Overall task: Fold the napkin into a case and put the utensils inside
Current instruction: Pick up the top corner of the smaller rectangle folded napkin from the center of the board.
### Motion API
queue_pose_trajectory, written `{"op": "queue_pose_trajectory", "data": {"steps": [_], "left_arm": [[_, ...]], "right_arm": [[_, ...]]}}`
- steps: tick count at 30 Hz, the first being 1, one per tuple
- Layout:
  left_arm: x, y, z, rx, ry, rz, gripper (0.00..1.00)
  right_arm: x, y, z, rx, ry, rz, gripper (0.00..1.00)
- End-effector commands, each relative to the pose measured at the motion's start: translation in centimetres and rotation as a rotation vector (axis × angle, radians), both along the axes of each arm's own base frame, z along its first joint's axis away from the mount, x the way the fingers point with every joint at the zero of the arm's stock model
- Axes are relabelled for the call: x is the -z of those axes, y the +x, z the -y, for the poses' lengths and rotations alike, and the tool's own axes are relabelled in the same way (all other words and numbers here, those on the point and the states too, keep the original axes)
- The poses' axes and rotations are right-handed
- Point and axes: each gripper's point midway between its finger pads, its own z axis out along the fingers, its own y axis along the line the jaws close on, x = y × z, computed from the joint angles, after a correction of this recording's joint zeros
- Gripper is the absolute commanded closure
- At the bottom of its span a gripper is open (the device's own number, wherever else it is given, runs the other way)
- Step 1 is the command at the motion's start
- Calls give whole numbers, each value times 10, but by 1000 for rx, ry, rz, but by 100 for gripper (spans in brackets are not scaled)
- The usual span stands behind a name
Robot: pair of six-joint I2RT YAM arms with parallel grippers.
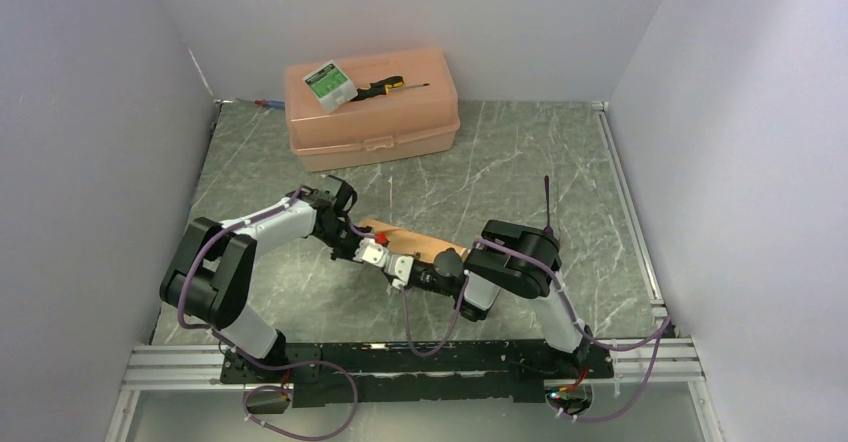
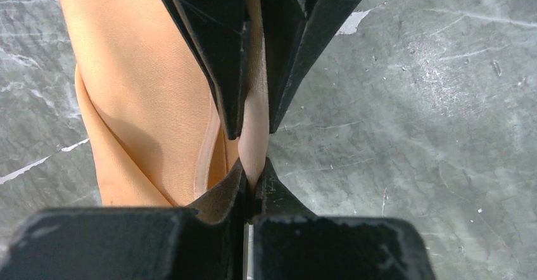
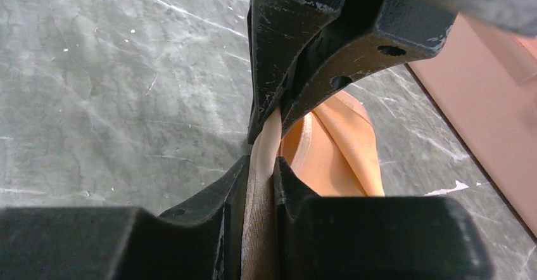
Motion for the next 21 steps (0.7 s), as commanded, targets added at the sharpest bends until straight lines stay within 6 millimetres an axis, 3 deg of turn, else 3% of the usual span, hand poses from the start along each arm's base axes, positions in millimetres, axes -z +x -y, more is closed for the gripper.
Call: {"op": "queue_pose_trajectory", "data": {"steps": [1, 6, 8, 11, 14, 16, 19, 21], "left_arm": [[-14, -2, 17, 14, -68, -7, 97], [-20, 3, 17, -31, -71, -6, 84], [-24, 6, 17, -53, -75, -3, 75], [-30, 12, 18, -89, -83, 10, 69], [-39, 18, 15, -144, -97, 11, 45], [-46, 21, 11, -184, -119, 16, 41], [-56, 18, 5, -207, -169, 53, 7], [-60, 8, 2, -170, -186, 85, 5]], "right_arm": [[-9, 12, -8, 71, 51, 13, 81], [0, 9, 1, 91, 55, -28, 100], [3, 7, 3, 92, 57, -42, 100], [5, 6, 5, 93, 66, -64, 100], [6, 7, 7, 104, 80, -81, 100], [5, 11, 11, 117, 99, -101, 100], [3, 13, 12, 120, 120, -120, 100], [1, 15, 12, 120, 134, -138, 100]]}}
